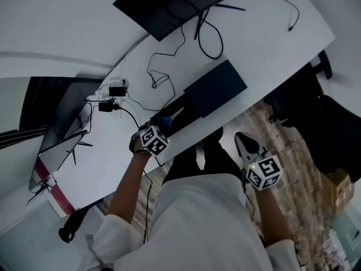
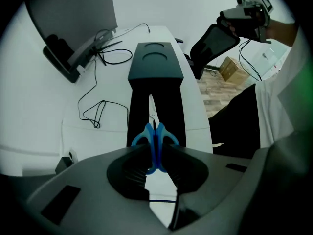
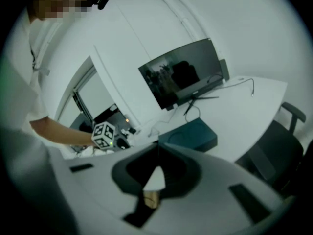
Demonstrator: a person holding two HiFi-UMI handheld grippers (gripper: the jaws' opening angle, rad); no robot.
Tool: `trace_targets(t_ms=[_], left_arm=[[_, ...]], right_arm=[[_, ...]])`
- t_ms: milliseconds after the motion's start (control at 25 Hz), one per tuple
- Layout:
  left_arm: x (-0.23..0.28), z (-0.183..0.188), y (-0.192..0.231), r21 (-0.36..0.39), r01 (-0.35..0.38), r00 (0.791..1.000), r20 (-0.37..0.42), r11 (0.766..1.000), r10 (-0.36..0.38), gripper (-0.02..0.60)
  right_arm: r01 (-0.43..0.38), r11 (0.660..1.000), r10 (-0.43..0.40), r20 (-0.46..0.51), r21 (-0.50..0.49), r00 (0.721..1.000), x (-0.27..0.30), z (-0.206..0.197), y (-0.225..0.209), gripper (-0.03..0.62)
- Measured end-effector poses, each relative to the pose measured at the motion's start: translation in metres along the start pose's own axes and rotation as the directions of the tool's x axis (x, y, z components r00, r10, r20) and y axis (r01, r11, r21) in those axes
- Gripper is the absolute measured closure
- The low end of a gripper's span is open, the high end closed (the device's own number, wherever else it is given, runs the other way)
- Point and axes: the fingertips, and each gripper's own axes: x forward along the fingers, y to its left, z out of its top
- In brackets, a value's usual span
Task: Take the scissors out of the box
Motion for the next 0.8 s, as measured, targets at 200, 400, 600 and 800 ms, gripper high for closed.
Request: trace_targets(t_ms=[200, 400, 600, 800], left_arm=[[-0.028, 0.003, 0.006, -0.116, -0.075, 0.992, 0.089, 0.990, 0.086, 0.474], [-0.065, 0.008, 0.015, -0.246, -0.121, 0.967, 0.191, 0.962, 0.170, 0.474], [-0.108, 0.009, 0.019, -0.375, -0.118, 0.920, 0.306, 0.919, 0.243, 0.474], [-0.152, 0.008, 0.019, -0.449, -0.099, 0.863, 0.406, 0.888, 0.302, 0.474]], right_arm=[[-0.045, 0.998, 0.045, -0.007, -0.033, 0.999, 0.005, 0.006, 0.005, 0.560], [-0.086, 0.994, 0.085, -0.011, -0.066, 0.996, 0.012, 0.014, 0.013, 0.560], [-0.116, 0.987, 0.116, 0.001, -0.108, 0.993, 0.017, 0.026, 0.030, 0.560], [-0.128, 0.979, 0.132, 0.014, -0.158, 0.991, 0.019, 0.033, 0.052, 0.560]])
